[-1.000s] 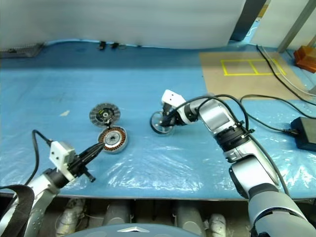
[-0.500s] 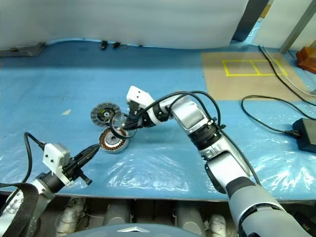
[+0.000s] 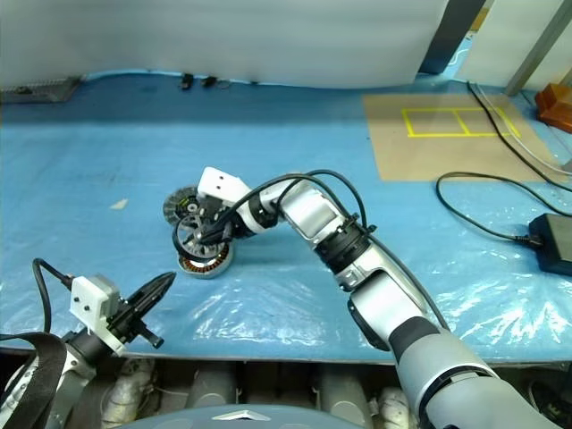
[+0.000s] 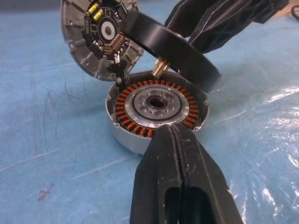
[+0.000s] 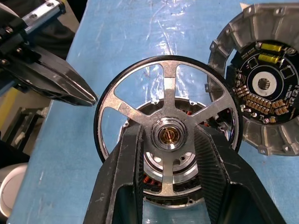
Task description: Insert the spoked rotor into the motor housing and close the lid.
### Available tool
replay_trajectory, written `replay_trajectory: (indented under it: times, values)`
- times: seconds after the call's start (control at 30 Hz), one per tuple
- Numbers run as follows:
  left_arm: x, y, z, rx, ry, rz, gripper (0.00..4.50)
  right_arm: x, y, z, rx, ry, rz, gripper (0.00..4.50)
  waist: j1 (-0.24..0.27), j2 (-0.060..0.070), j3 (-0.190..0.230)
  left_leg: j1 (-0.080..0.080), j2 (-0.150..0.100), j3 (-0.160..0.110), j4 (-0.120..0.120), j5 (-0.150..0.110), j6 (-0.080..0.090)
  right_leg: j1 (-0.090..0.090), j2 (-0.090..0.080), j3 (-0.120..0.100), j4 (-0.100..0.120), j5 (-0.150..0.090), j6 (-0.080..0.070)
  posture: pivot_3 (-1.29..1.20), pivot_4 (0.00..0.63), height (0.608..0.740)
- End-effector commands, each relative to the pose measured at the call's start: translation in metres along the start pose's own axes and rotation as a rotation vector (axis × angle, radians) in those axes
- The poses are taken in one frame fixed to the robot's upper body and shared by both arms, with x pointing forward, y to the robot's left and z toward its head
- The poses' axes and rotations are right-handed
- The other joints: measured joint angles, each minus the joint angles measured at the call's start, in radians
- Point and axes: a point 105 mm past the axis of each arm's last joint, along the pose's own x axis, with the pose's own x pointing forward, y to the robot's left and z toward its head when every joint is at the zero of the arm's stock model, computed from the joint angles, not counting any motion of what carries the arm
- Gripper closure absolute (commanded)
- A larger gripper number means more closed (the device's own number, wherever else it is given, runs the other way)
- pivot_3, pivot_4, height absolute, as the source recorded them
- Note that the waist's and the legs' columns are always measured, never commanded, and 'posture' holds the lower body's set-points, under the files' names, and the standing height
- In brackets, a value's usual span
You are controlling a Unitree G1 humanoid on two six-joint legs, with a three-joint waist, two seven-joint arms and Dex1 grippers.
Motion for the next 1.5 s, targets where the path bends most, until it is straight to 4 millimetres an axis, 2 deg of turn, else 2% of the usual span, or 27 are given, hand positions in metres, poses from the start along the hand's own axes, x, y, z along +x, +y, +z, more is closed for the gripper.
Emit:
replay_trajectory:
  times: [0.03, 0.3, 0.57, 0.83, 0.87, 0.9, 1.07, 1.23, 1.27, 1.3, 1.5]
  values:
    - [-0.004, 0.003, 0.006, 0.031, -0.026, 0.018, 4.50, 0.004, 0.000, 0.006, -0.066, -0.003, -0.007, 3.29, 0.000, 0.000, 0.000, 0.000, 0.000, 0.000, 0.000, 0.000, 0.000, 0.000, 0.000, 0.000, 0.000, 0.000, 0.000, 0.00, 0.150, 0.740]
    - [-0.003, 0.007, -0.001, 0.033, -0.023, 0.012, 4.50, 0.007, 0.004, -0.007, -0.088, 0.054, 0.013, 3.29, 0.000, 0.000, 0.000, 0.000, 0.001, 0.000, 0.000, 0.000, 0.000, 0.000, 0.000, 0.000, 0.000, 0.000, 0.000, 0.00, 0.150, 0.740]
    - [0.000, 0.008, -0.004, 0.037, -0.026, -0.002, 4.50, 0.006, 0.002, -0.033, -0.140, 0.168, 0.000, 3.29, 0.001, 0.000, 0.000, 0.002, 0.001, 0.000, 0.000, 0.000, 0.000, 0.001, 0.000, 0.000, 0.001, 0.000, 0.000, 0.00, 0.150, 0.740]
    - [0.002, 0.007, -0.004, 0.039, -0.027, -0.008, 4.50, 0.009, 0.000, -0.031, -0.150, 0.146, -0.025, 3.29, 0.001, 0.000, 0.000, 0.002, 0.000, 0.000, 0.001, 0.000, 0.000, 0.001, 0.000, 0.000, 0.001, 0.000, 0.000, 0.00, 0.150, 0.740]
    - [0.002, 0.007, -0.004, 0.039, -0.027, -0.009, 4.50, 0.009, -0.001, -0.030, -0.153, 0.140, -0.030, 2.58, 0.001, 0.000, 0.000, 0.002, 0.001, 0.000, 0.001, 0.000, 0.000, 0.001, 0.000, 0.000, 0.001, 0.000, 0.000, 0.00, 0.150, 0.740]
    - [0.002, 0.007, -0.005, 0.039, -0.027, -0.010, 4.50, 0.009, -0.001, -0.027, -0.154, 0.129, -0.030, 2.39, 0.001, 0.000, 0.000, 0.002, 0.001, 0.000, 0.001, 0.000, 0.000, 0.001, 0.000, 0.000, 0.001, 0.000, 0.000, 0.00, 0.150, 0.740]
    - [0.006, 0.007, -0.005, 0.041, -0.023, -0.028, 4.50, 0.003, -0.002, -0.009, -0.129, 0.063, -0.032, 0.66, 0.001, 0.000, 0.000, 0.002, 0.001, 0.000, 0.001, 0.000, 0.000, 0.001, 0.000, 0.000, 0.001, 0.000, 0.000, 0.00, 0.150, 0.740]
    - [0.011, 0.010, -0.002, 0.053, -0.031, -0.043, 4.50, -0.004, -0.004, 0.007, -0.116, 0.004, -0.035, 0.66, 0.001, 0.000, 0.000, 0.002, 0.001, 0.000, 0.001, 0.000, 0.000, 0.001, 0.000, 0.000, 0.002, 0.000, 0.000, 0.00, 0.150, 0.740]
    - [0.012, 0.010, -0.002, 0.054, -0.032, -0.045, 4.50, -0.005, -0.005, 0.009, -0.110, -0.007, -0.037, 1.10, 0.000, 0.000, 0.000, 0.002, 0.001, 0.000, 0.001, 0.000, 0.000, 0.001, 0.000, 0.000, 0.002, 0.000, 0.000, 0.00, 0.150, 0.740]
    - [0.012, 0.010, -0.002, 0.054, -0.033, -0.046, 4.50, -0.005, -0.004, 0.010, -0.101, -0.020, -0.037, 1.22, 0.000, 0.000, 0.000, 0.002, 0.001, 0.000, 0.001, 0.000, 0.000, 0.001, 0.000, 0.000, 0.002, 0.000, 0.000, 0.00, 0.150, 0.740]
    - [0.015, 0.007, -0.002, 0.052, -0.036, -0.054, 4.50, 0.002, -0.002, 0.016, -0.069, -0.111, -0.055, 3.44, 0.000, 0.000, 0.000, 0.001, 0.001, 0.000, 0.001, 0.000, 0.000, 0.001, 0.000, 0.000, 0.002, 0.000, 0.000, 0.00, 0.150, 0.740]
